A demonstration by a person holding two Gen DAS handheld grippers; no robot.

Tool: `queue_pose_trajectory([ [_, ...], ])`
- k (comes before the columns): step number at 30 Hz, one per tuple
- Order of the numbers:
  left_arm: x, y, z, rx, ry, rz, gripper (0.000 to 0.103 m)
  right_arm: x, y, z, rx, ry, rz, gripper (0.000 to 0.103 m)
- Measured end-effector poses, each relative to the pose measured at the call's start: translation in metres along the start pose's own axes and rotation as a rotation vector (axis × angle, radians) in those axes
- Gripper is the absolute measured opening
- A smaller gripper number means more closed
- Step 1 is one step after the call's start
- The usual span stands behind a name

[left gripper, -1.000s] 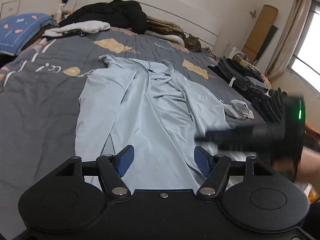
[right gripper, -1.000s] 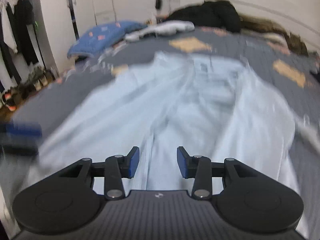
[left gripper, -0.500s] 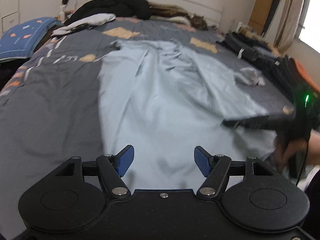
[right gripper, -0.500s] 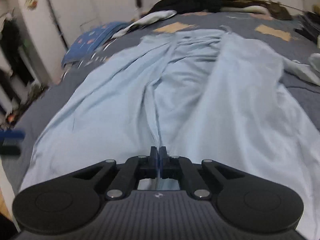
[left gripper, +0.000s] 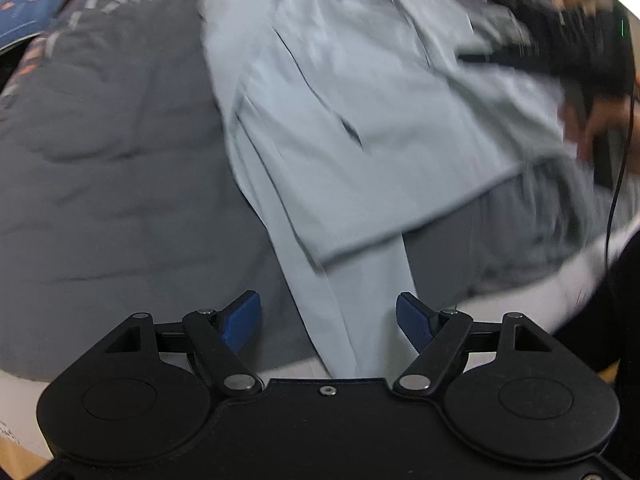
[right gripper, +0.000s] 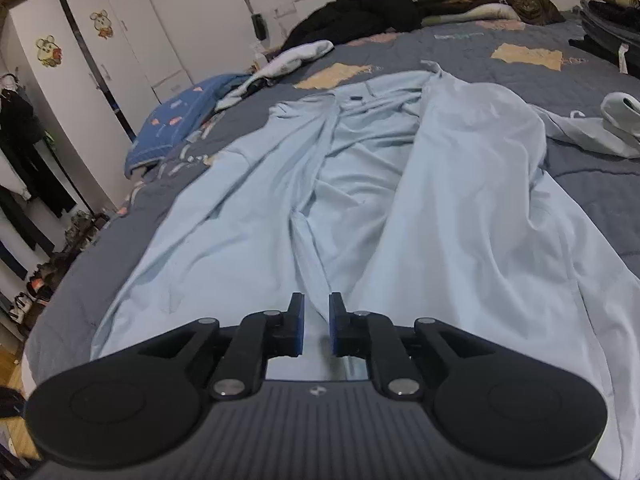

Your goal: Fold clothes

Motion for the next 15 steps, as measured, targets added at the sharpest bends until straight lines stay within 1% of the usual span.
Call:
queue_pose_trajectory([
  [3, 0.005, 0.007, 0.019, -0.062, -0.017, 0.027, 0.074, -0.003, -0.001, -0.002, 0.011, -0.042, 0.013, 0.016],
  [4, 0.005, 0.009, 0.023, -0.069, -0.027, 0.031, 0.07, -0.004, -0.002, -0.002, 0.014, -0.057, 0.017, 0.017],
  [5, 0.006, 0.011, 0.027, -0.076, -0.037, 0.036, 0.063, -0.007, -0.002, -0.002, 0.015, -0.067, 0.012, 0.019],
  [6, 0.006, 0.012, 0.028, -0.079, -0.046, 0.038, 0.061, -0.009, -0.002, -0.002, 0.013, -0.076, 0.006, 0.019],
  [7, 0.005, 0.013, 0.027, -0.077, -0.049, 0.035, 0.053, -0.013, -0.001, -0.002, 0.01, -0.094, 0.003, 0.02],
  [8, 0.003, 0.013, 0.024, -0.071, -0.043, 0.026, 0.034, -0.016, -0.001, -0.002, 0.008, -0.119, 0.002, 0.02],
  [9, 0.0, 0.013, 0.02, -0.066, -0.028, 0.014, 0.025, -0.02, 0.0, -0.001, 0.004, -0.154, 0.0, 0.02],
  [10, -0.002, 0.013, 0.015, -0.061, -0.019, 0.008, 0.012, -0.027, 0.003, 0.0, -0.005, -0.199, -0.008, 0.022],
  [11, -0.004, 0.013, 0.009, -0.055, -0.015, 0.008, 0.007, -0.032, 0.005, 0.001, -0.019, -0.234, -0.017, 0.024],
  [12, -0.005, 0.013, 0.004, -0.051, -0.026, 0.02, 0.005, -0.039, 0.007, 0.003, -0.034, -0.259, -0.03, 0.025],
  [13, -0.005, 0.013, -0.001, -0.049, -0.049, 0.04, 0.003, -0.044, 0.009, 0.006, -0.048, -0.268, -0.048, 0.027],
  [15, -0.007, 0.011, -0.014, -0.047, -0.122, 0.077, 0.002, -0.053, 0.014, 0.013, -0.078, -0.273, -0.077, 0.028],
])
Point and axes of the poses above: each gripper's, at about its wrist camera, not at the fingertips, and z roughly the way its jaws point, x to its right, y to its underside, the point moved 4 cm from there along z, roughly the way its jaws point, and after that the axes turned 8 degrees about -x, right-handed, at the moved point
